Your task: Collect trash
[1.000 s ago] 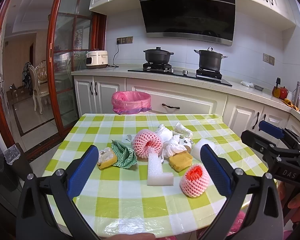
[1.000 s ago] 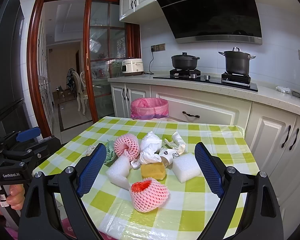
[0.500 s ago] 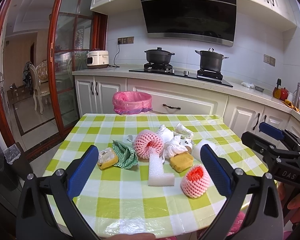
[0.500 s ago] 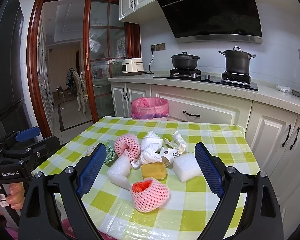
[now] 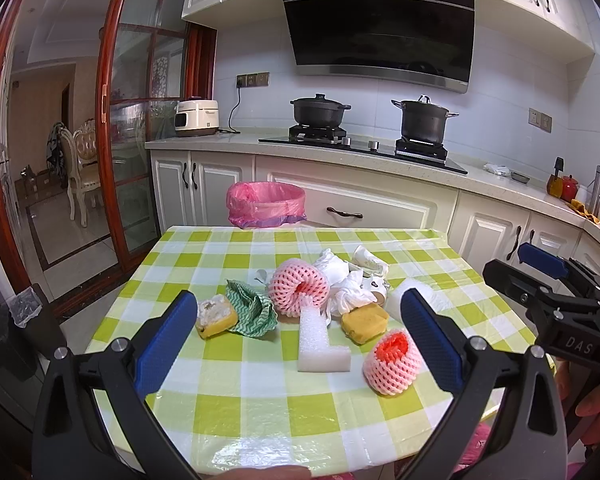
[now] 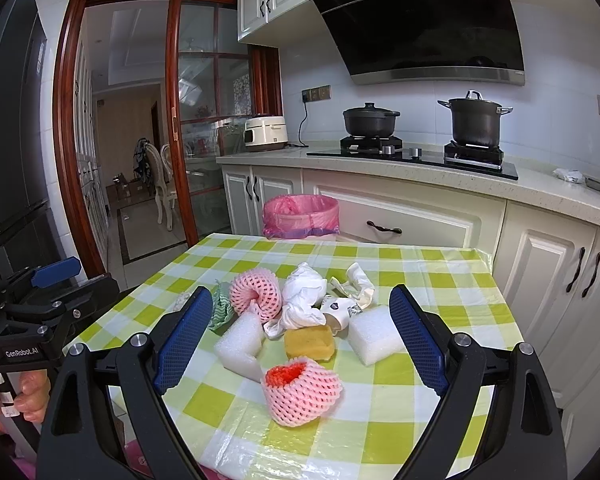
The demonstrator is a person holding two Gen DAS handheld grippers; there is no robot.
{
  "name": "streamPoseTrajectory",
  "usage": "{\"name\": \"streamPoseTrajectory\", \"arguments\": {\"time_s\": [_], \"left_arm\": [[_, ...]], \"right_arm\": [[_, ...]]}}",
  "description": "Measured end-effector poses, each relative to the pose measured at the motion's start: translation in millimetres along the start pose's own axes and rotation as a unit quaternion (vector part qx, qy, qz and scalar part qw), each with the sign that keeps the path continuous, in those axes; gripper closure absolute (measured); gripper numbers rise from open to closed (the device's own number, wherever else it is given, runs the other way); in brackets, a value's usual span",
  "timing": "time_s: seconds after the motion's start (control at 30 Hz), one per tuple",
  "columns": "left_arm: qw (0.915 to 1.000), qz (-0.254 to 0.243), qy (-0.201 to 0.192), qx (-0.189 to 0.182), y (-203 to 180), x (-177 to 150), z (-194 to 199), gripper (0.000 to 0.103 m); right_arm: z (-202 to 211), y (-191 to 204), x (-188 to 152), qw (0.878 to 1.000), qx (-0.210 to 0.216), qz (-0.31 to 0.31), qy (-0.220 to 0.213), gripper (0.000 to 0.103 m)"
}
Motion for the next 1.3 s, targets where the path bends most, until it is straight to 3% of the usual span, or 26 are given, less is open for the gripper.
{"name": "streamPoseTrajectory", "arguments": {"time_s": [1.3], "left_arm": [[0.9999, -0.006, 0.011, -0.004, -5, -14, -20, 0.004]], "right_arm": [[-15, -2, -11, 1.000, 0.007, -0.018, -0.005, 0.018]]}}
Point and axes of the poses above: each gripper's, at about its wrist camera, not at the fingertips, and z roughly against the way its jaws point, y to its left, x to its top, the point moved 7 cm from there along -z, roughly the way its jaws point, and after that the axes turned 4 degrees about -z, right-handed, at the moved point
